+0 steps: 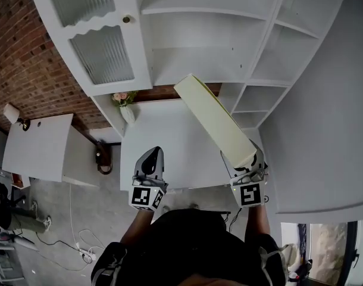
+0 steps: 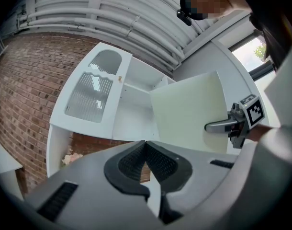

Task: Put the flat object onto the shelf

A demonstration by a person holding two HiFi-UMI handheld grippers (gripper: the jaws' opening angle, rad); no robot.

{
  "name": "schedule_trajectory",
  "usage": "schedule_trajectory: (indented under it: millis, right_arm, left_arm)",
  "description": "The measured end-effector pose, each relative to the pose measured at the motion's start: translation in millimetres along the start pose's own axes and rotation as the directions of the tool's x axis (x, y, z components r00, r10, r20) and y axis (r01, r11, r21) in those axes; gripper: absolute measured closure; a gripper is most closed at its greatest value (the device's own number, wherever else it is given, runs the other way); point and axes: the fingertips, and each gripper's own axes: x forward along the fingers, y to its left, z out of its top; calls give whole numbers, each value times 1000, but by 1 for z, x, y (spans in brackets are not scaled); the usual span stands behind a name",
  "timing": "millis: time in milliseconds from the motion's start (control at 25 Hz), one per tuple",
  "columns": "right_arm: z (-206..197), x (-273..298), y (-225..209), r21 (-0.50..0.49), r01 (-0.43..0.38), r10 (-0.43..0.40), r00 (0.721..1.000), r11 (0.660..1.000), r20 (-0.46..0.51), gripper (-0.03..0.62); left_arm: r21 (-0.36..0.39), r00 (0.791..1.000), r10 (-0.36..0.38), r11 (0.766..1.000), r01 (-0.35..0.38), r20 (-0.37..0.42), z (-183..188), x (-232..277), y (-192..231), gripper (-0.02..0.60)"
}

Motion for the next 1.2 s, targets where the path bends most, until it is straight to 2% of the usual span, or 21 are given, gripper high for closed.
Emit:
schedule_trajectory:
  millis: [80, 160, 280, 400, 560, 640, 720, 840, 880, 1080, 1200]
  right_arm:
    - [17, -1, -10, -94, 28, -25, 999, 995, 32, 310]
    - [36, -2, -23, -221, 45, -33, 998, 974, 59, 310]
    - [69, -4, -46, -382, 69, -46, 997, 922, 68, 310]
    - [105, -6, -67, -485, 119, -78, 992, 866, 103, 310]
    - [169, -7, -97, -529, 217, -107, 967, 820, 231, 309]
    - [195, -5, -115, -547, 261, -134, 956, 795, 261, 309]
    - [212, -1, -133, -576, 299, -178, 950, 761, 258, 310]
    - [228, 10, -158, -690, 329, -250, 944, 645, 217, 309]
    - [232, 14, -165, -712, 335, -270, 940, 617, 208, 310]
    - [249, 45, -181, -759, 339, -305, 932, 556, 193, 309]
    - [253, 67, -178, -809, 313, -321, 933, 498, 163, 309]
  left_arm:
    - [-4, 1000, -5, 1000, 5, -5, -2, 1, 4, 572]
    - [-12, 1000, -5, 1000, 5, -12, -5, 2, 7, 572]
    - [-20, 1000, -1, 1000, 1, -7, -3, 3, 11, 572]
    - [-39, 1000, -3, 999, 3, -15, -7, 2, 13, 572]
    - [-47, 1000, -21, 999, 20, -22, -10, -1, 9, 572]
    - [-53, 999, -25, 998, 24, -20, -10, -2, 7, 572]
    - [-58, 999, -28, 998, 27, -16, -10, -3, 7, 572]
    - [-68, 999, -29, 997, 28, -13, -10, -5, 8, 572]
    - [-69, 999, -31, 997, 30, -13, -9, -6, 8, 572]
    - [-72, 999, -32, 997, 31, -4, -5, -10, 10, 572]
    - [-81, 1000, -32, 996, 31, 0, -6, -11, 11, 572]
